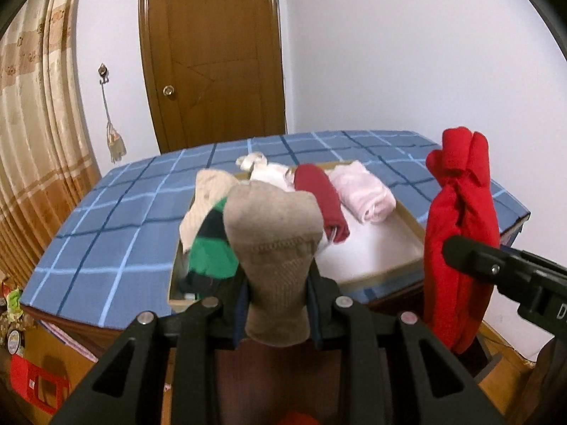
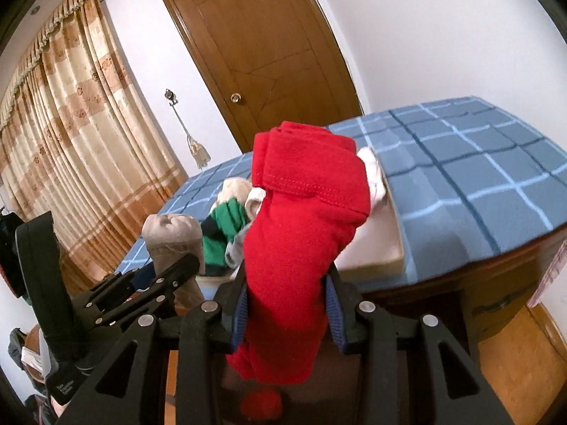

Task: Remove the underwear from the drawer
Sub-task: 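Carry the beige sock and red underwear over the wooden tray, then lower both held items into the tray and open both tools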

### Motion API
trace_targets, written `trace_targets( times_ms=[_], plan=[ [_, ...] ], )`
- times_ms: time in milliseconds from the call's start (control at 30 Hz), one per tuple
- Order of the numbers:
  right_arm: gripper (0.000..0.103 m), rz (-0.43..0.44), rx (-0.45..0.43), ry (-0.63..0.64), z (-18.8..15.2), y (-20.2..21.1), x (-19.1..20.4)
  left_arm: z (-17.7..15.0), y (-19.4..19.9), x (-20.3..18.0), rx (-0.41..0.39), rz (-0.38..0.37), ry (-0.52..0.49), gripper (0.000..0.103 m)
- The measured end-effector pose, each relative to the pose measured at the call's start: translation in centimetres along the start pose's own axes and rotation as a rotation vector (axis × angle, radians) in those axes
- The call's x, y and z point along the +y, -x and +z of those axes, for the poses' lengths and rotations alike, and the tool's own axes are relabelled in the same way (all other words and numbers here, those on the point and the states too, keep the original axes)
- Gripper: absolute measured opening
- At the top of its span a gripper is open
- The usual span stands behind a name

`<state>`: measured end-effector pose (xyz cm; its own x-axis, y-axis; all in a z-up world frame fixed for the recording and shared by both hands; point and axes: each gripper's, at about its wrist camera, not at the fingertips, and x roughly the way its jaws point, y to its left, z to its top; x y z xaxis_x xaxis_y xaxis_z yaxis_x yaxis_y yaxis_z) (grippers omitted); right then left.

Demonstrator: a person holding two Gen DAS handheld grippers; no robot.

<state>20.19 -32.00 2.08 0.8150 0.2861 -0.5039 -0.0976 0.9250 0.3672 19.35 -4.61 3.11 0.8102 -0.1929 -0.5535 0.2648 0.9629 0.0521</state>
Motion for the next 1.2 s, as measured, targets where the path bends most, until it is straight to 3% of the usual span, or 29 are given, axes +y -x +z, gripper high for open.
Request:
trace_targets(
  times_ms=[367,700,933,1200],
  plan=[
    [0.041,-0.052,-0.077,0.006,3.8,0.1,-1.2,3.4,-1.7,-0.3,-0.04,0.012,-0.013,0.026],
    [0.041,-0.109,-0.07,0.049,4.9,-2.9,-1.7,4.9,-5.0,-0.7,-0.03,0.036,-0.018,0.026],
    [0.041,-0.147,-0.027,0.08,5.4,-6.1,-2.0,5.2,-7.6,-0.8,0.004,0.041,-0.007,0.026],
    [0.041,-0.181,0.098,0.107,5.1,-10.3,-2.6,4.9,-10.3,-1.1,0.054,0.048,-0.003,0.026]
  ],
)
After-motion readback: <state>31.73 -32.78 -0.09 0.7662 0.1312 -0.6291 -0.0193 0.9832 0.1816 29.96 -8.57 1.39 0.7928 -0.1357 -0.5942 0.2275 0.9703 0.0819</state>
